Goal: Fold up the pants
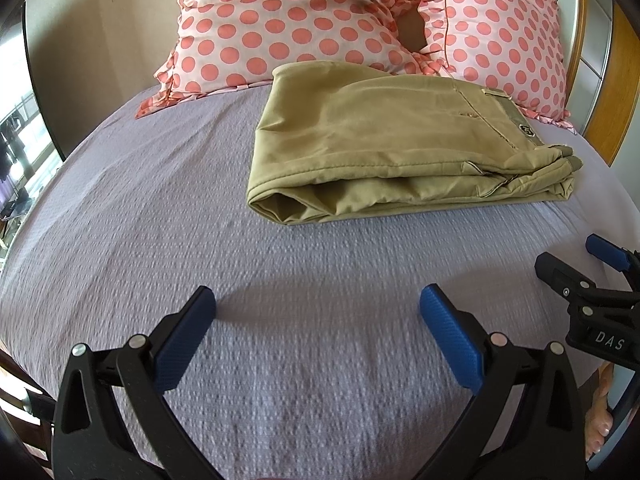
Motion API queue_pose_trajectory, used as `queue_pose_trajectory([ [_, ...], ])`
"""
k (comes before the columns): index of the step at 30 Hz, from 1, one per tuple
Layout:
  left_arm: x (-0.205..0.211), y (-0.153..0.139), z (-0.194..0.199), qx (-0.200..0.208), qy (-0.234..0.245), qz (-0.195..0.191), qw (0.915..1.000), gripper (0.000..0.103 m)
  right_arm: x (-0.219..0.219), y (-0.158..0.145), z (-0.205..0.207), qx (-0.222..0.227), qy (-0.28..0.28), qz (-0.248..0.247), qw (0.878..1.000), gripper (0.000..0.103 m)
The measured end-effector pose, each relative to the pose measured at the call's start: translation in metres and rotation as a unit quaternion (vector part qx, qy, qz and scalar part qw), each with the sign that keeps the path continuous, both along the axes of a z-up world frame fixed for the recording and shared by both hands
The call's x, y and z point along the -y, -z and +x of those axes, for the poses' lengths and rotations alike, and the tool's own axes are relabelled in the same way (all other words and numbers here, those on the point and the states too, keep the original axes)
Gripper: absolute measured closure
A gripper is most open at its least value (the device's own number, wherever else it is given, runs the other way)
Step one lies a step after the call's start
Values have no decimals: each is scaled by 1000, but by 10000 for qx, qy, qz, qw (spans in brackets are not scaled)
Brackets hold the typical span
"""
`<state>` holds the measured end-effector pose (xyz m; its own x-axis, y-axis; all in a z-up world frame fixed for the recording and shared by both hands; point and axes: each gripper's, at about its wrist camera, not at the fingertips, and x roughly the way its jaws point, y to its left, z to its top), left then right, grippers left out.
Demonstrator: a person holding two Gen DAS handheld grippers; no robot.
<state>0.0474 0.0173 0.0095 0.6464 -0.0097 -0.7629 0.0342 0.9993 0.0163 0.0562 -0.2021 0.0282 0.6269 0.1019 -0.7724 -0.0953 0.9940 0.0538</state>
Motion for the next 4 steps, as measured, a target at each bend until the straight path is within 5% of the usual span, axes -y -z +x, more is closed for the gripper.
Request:
queue_pose_trajectory([
  [4,0,0,-1,30,-5,1,10000,2,0,0,0,3,0,1,10000,1],
])
